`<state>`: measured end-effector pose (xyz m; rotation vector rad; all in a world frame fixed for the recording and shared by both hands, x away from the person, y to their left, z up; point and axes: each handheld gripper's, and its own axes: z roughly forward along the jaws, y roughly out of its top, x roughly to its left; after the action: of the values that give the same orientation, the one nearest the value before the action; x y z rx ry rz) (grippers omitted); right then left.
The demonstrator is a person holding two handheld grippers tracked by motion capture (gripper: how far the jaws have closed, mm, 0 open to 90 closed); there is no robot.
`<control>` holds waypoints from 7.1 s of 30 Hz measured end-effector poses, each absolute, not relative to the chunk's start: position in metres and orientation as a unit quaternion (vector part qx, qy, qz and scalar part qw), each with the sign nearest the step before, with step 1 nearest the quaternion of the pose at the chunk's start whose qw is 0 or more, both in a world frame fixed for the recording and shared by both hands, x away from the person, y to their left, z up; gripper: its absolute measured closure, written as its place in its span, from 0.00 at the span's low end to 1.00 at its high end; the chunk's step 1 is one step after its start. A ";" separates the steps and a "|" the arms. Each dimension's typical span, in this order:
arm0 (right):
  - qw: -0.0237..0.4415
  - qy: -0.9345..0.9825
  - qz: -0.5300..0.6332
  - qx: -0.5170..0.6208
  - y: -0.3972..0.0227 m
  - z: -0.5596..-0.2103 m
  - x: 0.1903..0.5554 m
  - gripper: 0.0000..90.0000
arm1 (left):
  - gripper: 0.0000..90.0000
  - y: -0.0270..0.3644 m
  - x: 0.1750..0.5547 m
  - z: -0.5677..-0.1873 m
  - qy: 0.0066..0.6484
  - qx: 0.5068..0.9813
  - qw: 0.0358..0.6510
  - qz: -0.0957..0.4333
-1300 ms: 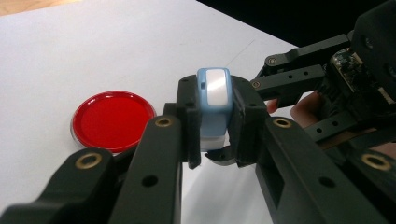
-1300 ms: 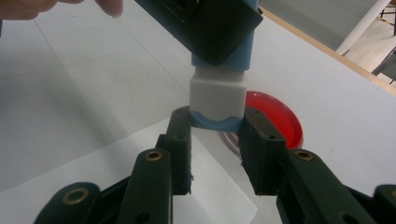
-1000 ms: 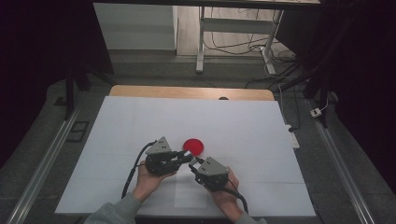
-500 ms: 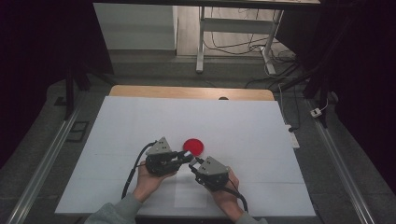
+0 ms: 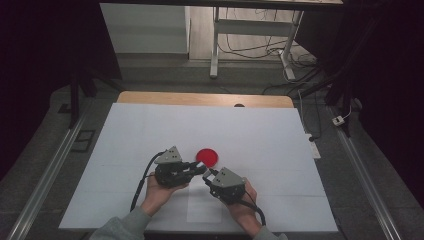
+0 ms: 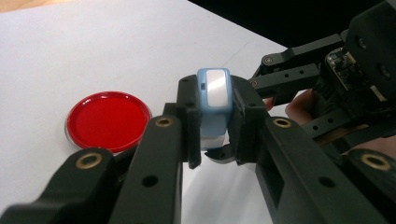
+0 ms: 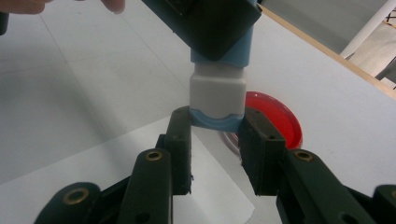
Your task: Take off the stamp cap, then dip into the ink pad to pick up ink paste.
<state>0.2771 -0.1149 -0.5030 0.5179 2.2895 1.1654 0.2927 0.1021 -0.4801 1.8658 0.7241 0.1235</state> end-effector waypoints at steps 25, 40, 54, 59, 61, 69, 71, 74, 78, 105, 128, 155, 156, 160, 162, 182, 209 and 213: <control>0.246 0.835 0.448 0.205 -0.129 -0.499 0.280 0.73 | 0.85 0.117 0.293 -0.476 0.315 0.768 0.555 0.057; 0.243 0.831 0.452 0.214 -0.137 -0.499 0.282 0.73 | 0.85 0.120 0.294 -0.475 0.318 0.768 0.552 0.062; 0.228 0.827 0.462 0.227 -0.156 -0.501 0.286 0.72 | 0.85 0.121 0.295 -0.475 0.321 0.768 0.550 0.064; 0.231 0.825 0.461 0.231 -0.163 -0.501 0.286 0.72 | 0.85 0.122 0.295 -0.475 0.321 0.769 0.549 0.063; 0.231 0.824 0.461 0.233 -0.167 -0.501 0.286 0.72 | 0.85 0.122 0.295 -0.475 0.324 0.768 0.549 0.065; 0.232 0.823 0.461 0.239 -0.181 -0.502 0.287 0.72 | 0.85 0.124 0.296 -0.474 0.325 0.767 0.549 0.066; 0.232 0.823 0.459 0.241 -0.186 -0.501 0.287 0.72 | 0.85 0.124 0.296 -0.474 0.325 0.767 0.549 0.066; 0.230 0.820 0.461 0.249 -0.194 -0.501 0.287 0.72 | 0.85 0.124 0.296 -0.474 0.325 0.767 0.549 0.066; 0.231 0.817 0.459 0.261 -0.207 -0.500 0.287 0.72 | 0.85 0.125 0.297 -0.474 0.326 0.766 0.550 0.065; 0.241 0.805 0.455 0.295 -0.264 -0.499 0.281 0.72 | 0.85 0.127 0.300 -0.471 0.327 0.768 0.545 0.080; 0.238 0.803 0.456 0.299 -0.263 -0.499 0.282 0.72 | 0.84 0.119 0.313 -0.468 0.326 0.770 0.540 0.097; 0.243 0.800 0.457 0.304 -0.267 -0.498 0.282 0.72 | 0.85 0.093 0.344 -0.481 0.321 0.794 0.508 0.094; 0.243 0.800 0.457 0.304 -0.267 -0.498 0.282 0.72 | 0.85 0.093 0.345 -0.482 0.322 0.794 0.507 0.094; 0.243 0.800 0.457 0.303 -0.267 -0.498 0.282 0.72 | 0.84 0.091 0.349 -0.485 0.323 0.796 0.504 0.092; 0.242 0.800 0.458 0.301 -0.267 -0.497 0.282 0.72 | 0.84 0.089 0.351 -0.487 0.323 0.798 0.499 0.094; 0.244 0.802 0.453 0.304 -0.267 -0.499 0.281 0.72 | 0.84 0.086 0.364 -0.504 0.331 0.819 0.457 0.104; 0.250 0.800 0.450 0.308 -0.269 -0.498 0.280 0.72 | 0.85 0.085 0.370 -0.513 0.338 0.827 0.440 0.093; 0.250 0.800 0.450 0.308 -0.269 -0.498 0.280 0.72 | 0.84 0.085 0.370 -0.513 0.338 0.827 0.440 0.092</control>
<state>0.2801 -0.2689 -0.4981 0.8392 2.1779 1.2242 0.3704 0.0855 -0.5130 2.0537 0.8392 0.2278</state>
